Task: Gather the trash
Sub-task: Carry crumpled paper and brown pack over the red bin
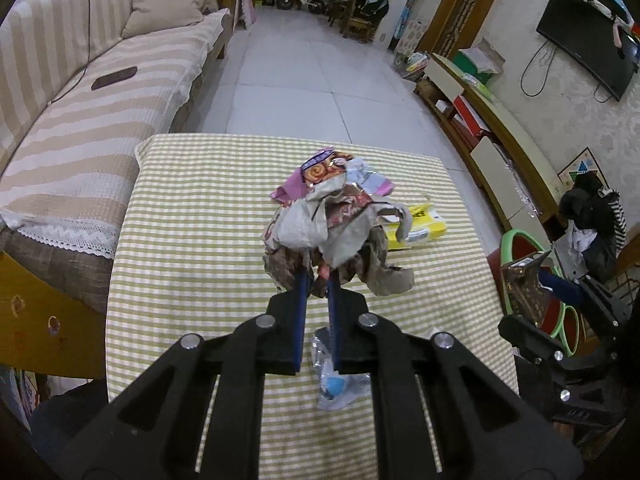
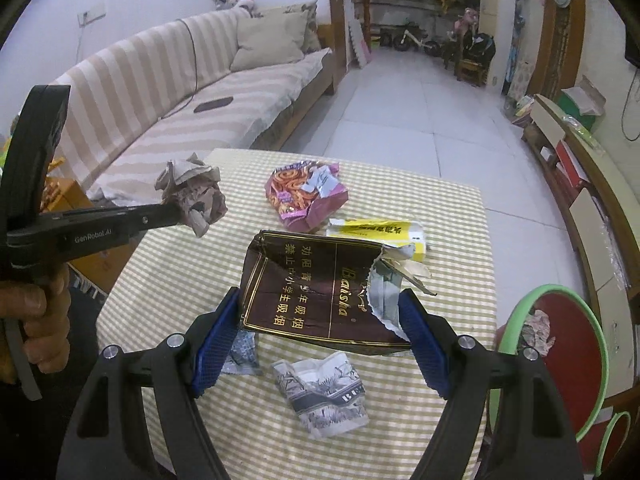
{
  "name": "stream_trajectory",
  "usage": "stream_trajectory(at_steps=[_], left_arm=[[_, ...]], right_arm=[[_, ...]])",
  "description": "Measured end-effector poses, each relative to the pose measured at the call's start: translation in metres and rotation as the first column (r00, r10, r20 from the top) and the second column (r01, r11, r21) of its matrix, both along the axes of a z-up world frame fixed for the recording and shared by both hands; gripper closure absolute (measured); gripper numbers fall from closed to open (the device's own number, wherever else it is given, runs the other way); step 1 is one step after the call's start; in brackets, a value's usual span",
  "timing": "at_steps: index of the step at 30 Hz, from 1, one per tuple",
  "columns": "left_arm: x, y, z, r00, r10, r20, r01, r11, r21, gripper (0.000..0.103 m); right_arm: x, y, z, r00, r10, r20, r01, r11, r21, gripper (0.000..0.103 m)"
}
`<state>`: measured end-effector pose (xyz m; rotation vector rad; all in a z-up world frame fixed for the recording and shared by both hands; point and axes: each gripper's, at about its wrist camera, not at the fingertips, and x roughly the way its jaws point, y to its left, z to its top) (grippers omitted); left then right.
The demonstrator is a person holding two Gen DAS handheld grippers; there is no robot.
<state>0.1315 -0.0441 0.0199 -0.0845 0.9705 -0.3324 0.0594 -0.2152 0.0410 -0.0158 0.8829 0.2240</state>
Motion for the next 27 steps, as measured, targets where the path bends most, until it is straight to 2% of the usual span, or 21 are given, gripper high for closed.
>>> stream_trajectory(at_steps=[15, 27], left_arm=[[-0.025, -0.036, 0.034, 0.995, -0.074, 0.066, 0.073, 0.997, 0.014, 0.094], [-0.036, -0.11, 0.044, 0.973, -0.21, 0.093, 0.208, 0.978, 0.032, 0.094]], right_arm=[[-0.026, -0.03, 0.034, 0.992, -0.075, 0.098, 0.071, 0.997, 0.039, 0.027], [-0.048, -0.096, 0.044, 0.965, -0.227, 0.129, 0.221, 0.973, 0.057, 0.027]])
